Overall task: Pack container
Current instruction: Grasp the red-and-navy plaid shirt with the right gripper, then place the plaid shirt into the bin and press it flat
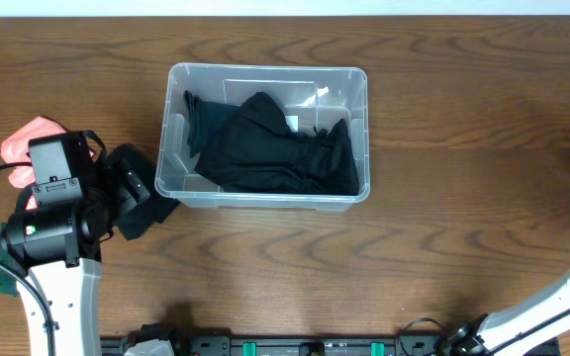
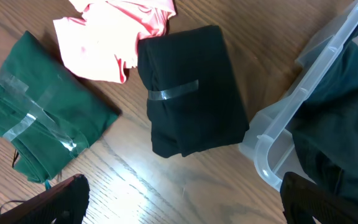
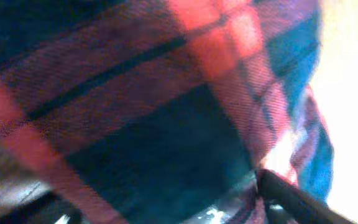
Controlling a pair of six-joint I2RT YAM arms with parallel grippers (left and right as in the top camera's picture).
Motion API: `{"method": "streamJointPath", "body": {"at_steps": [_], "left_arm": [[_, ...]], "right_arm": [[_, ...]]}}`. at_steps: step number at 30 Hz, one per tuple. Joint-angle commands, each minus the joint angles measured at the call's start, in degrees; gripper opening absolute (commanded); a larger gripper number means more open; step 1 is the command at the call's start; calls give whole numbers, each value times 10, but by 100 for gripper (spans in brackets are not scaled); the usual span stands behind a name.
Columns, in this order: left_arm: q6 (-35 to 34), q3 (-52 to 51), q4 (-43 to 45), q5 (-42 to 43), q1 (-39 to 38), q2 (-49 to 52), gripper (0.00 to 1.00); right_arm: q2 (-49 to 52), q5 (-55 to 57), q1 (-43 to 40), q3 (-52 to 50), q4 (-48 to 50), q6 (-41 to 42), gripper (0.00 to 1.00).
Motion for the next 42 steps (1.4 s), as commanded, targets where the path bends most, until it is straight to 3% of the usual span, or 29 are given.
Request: {"method": "streamJointPath", "body": {"at_steps": [1,7,13,19,24,30,37,42], "left_arm": [[-6,9,-2,-2,2,-3,98],[-6,9,-7,-2,2,-3,98],[-6,9,-11,-2,2,-3,98],[-5,9,-11,-2,2,-3,98],[-5,9,-11,-2,2,-3,98],[-5,9,-11,-2,2,-3,98],[-5,9,-11,-2,2,-3,98],[-5,9,-11,-2,2,-3,98]], "right_arm": [[40,-52,-14,-11,-11,-7,58],[35,-52,-3,-11,-32,43,36],[-25,-55,48,-11,-51,84,34],[-167,-91,149,-11,-51,86,31],[-304,-123,277,-11,-51,68,28],[-405,-129,506,-11,-48,27,23],[-371,-130,748,-11,21,14,24],[-276,-130,840,-11,102,-24,21]]}}
